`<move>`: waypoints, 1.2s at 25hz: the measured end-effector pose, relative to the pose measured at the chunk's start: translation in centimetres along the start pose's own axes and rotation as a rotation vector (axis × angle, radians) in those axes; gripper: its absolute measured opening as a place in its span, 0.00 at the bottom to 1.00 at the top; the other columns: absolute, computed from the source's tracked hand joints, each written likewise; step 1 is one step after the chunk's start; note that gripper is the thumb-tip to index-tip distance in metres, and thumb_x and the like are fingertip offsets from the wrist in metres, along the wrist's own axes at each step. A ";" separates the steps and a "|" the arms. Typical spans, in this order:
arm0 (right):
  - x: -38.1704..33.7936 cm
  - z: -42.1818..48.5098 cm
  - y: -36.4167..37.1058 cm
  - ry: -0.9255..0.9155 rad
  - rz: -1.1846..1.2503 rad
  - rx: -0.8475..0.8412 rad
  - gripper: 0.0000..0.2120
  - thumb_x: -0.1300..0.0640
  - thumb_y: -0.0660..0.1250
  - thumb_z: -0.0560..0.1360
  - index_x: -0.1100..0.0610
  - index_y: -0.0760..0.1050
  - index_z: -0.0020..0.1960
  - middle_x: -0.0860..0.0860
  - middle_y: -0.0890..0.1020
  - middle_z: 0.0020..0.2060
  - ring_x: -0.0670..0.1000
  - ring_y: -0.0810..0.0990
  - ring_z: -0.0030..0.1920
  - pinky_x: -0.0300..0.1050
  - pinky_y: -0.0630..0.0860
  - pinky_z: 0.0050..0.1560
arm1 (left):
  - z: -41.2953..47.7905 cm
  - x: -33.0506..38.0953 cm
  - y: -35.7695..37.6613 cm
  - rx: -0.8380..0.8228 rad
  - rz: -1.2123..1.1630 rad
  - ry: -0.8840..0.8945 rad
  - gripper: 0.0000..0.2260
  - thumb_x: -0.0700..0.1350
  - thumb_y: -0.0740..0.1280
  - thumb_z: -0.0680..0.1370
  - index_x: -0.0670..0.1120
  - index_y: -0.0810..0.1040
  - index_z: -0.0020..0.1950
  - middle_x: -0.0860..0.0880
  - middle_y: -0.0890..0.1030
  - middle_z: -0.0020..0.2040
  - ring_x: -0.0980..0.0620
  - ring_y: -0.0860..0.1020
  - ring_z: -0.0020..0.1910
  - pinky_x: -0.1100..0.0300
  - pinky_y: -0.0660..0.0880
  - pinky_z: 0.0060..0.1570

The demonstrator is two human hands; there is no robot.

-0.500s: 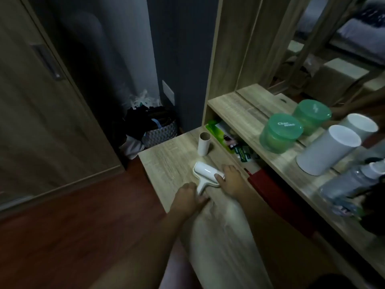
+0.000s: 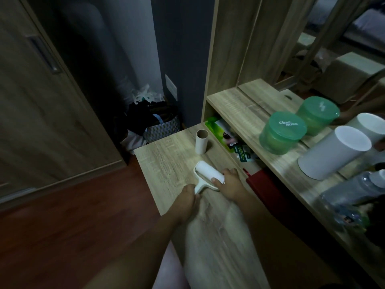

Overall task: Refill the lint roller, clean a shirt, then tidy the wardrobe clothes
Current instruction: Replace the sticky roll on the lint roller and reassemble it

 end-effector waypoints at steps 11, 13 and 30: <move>-5.2 -2.9 -2.2 -0.037 0.621 -0.043 0.20 0.43 0.67 0.73 0.51 0.70 0.59 0.50 0.80 0.51 0.50 0.81 0.48 0.45 0.80 0.43 | -2.4 3.5 -7.1 0.036 0.114 0.269 0.19 0.56 0.51 0.78 0.44 0.67 0.59 0.51 0.73 0.49 0.53 0.73 0.45 0.61 0.64 0.43; -6.4 -3.5 -2.3 -0.060 0.684 -0.031 0.18 0.43 0.65 0.74 0.54 0.74 0.57 0.55 0.82 0.48 0.51 0.82 0.42 0.44 0.81 0.42 | -2.7 3.6 -8.1 0.056 0.150 0.305 0.18 0.55 0.51 0.78 0.44 0.68 0.59 0.51 0.72 0.49 0.53 0.73 0.45 0.61 0.65 0.43; -9.5 -5.5 -2.0 -0.245 0.714 0.053 0.12 0.49 0.65 0.76 0.49 0.72 0.59 0.44 0.79 0.43 0.40 0.79 0.40 0.32 0.75 0.36 | 1.7 5.7 -11.7 0.076 -0.544 0.148 0.15 0.56 0.55 0.81 0.56 0.77 0.39 0.52 0.77 0.39 0.55 0.75 0.41 0.54 0.72 0.47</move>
Point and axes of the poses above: each hand's wrist, its own z-axis towards the middle knuckle, its own y-axis out of the palm, x = y × z, the point moved 9 cm from there along z, towards the middle knuckle
